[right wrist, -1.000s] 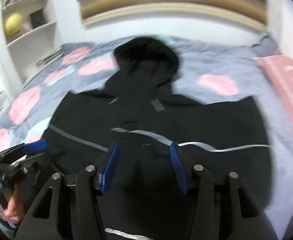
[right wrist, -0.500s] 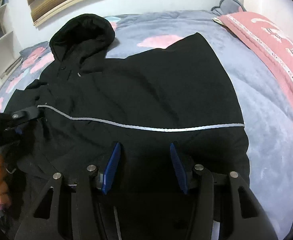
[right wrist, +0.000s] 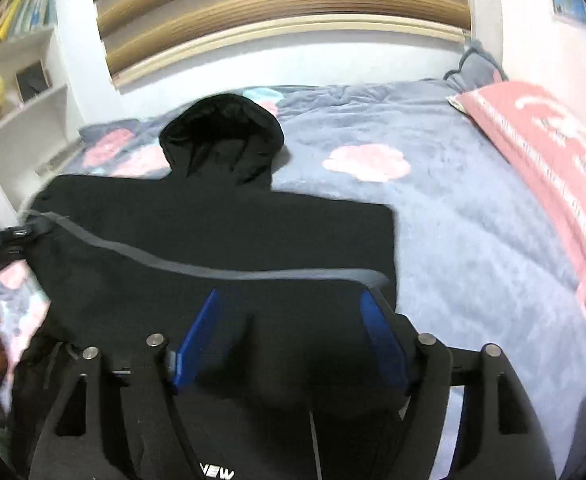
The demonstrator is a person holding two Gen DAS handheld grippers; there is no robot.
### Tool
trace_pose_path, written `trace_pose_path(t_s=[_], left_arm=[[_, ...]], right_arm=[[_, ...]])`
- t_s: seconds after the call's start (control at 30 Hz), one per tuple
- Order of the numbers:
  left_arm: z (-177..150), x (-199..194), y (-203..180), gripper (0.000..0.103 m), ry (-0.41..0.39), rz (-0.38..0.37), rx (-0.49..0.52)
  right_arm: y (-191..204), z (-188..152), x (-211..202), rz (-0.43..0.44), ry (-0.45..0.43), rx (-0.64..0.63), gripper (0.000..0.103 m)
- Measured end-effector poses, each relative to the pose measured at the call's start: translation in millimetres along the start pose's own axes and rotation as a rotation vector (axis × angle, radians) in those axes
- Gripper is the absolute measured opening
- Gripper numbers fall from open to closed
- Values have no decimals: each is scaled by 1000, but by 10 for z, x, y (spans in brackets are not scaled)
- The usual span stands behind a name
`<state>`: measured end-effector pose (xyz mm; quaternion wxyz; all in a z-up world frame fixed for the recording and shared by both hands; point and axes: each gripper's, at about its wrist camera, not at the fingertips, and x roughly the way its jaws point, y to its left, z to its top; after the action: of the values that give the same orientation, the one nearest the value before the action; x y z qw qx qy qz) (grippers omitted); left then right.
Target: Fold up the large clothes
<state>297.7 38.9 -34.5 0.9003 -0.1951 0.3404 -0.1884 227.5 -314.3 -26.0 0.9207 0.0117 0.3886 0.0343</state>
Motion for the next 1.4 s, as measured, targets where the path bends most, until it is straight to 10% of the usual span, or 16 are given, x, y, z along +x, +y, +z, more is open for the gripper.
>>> trace_pose_path(t_s=[0.27,0.47,0.6,0.73,0.93,1.4], left_arm=[[-532,321,1061,24,256,188,-159],[-500,110,1075,36,146,149,-173],[-297,-234,671,68,-19,148,-52],[-242,-99,324,67,12,89,49],[-580,681,647,61,176,167,2],[-762,639,575,62,77,201,104]], right_arm=[[373,-299,1010,-98,197,-72,58],[368,-246,924,-105,212,-119,58],[290,-96,530,58,105,-28,58],[563,-78,325,87,28,-124,58],[653,-506,988,6,149,-188,57],[604,-654,1036,8,47,-178,57]])
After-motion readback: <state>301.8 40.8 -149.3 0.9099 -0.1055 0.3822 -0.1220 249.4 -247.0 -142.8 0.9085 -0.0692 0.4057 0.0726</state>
